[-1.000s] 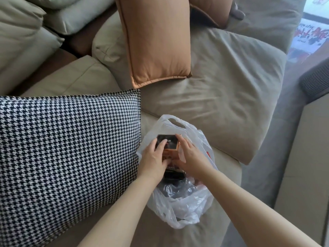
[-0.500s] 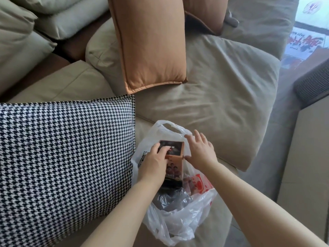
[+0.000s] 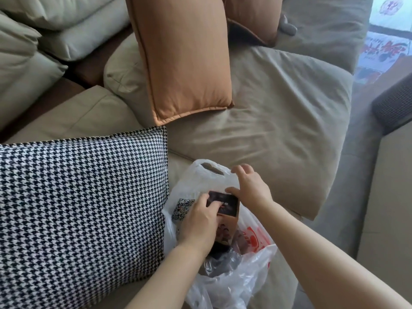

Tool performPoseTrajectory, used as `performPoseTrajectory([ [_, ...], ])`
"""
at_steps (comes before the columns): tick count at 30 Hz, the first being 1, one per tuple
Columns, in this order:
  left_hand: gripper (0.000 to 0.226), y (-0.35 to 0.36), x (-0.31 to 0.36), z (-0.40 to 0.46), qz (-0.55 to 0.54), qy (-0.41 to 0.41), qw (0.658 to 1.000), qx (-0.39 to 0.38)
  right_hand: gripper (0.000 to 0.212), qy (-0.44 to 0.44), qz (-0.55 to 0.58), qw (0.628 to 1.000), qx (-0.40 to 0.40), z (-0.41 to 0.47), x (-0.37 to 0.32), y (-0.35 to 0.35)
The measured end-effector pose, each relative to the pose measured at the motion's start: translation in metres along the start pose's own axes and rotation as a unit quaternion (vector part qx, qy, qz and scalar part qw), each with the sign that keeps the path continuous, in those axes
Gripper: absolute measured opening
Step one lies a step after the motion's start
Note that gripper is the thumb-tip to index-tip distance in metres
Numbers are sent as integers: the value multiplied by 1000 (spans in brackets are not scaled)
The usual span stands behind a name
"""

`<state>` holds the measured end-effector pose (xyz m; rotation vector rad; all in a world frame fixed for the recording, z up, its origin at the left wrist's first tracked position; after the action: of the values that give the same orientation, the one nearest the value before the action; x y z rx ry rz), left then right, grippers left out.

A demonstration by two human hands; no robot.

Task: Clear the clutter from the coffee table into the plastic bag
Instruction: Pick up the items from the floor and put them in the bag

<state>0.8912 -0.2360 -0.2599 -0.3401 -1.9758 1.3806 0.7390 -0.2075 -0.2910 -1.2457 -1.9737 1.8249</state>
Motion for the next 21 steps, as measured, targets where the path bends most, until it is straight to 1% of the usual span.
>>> performPoseTrajectory([
  [3,38,-2,-12,-6,2,1,1000,1,69,31,14,999,-24,7,-9,12],
  [4,40,-1,-15,-8,1,5,1000,2,67,39,2,998,-42,9,-9,17],
  [5,41,1,-16,-8,1,11,1000,4,57,37,-16,998,-51,10,-10,21],
  [6,41,0,-17,-7,-1,15,1000,11,42,28,-38,998,-49,12,-14,19],
  [7,40,1,-15,-5,-2,18,1000,16,30,22,-49,998,-33,13,-14,16],
  [9,37,2,-11,2,-7,11,1000,28,28,15,-28,999,16,14,-16,8],
  [11,39,7,-5,12,-4,-1,1000,21,27,21,18,998,63,13,-10,-6],
  [13,47,12,0,21,57,-4,998,0,27,26,63,993,100,10,-4,-17],
  [15,64,15,6,27,131,4,991,-7,26,22,94,987,131,8,1,-27],
  [17,79,19,16,27,180,29,983,7,26,29,118,980,157,8,5,-40],
  [18,81,23,17,22,202,54,978,5,26,35,130,977,162,9,4,-42],
  [19,79,32,21,17,218,80,973,-14,26,38,139,976,165,9,5,-46],
  [21,69,57,17,5,232,107,963,-91,22,28,144,975,164,8,2,-49],
])
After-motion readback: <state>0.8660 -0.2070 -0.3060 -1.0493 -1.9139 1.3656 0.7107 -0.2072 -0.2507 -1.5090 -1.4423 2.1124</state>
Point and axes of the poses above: each hand's wrist, its own z-axis towards the middle knuckle, its own y-axis out of the palm, x = y × z, the point moved 6 cm from there along z, towards the middle knuckle, and after that the axes turned 12 degrees about x, right-handed, at the moved point
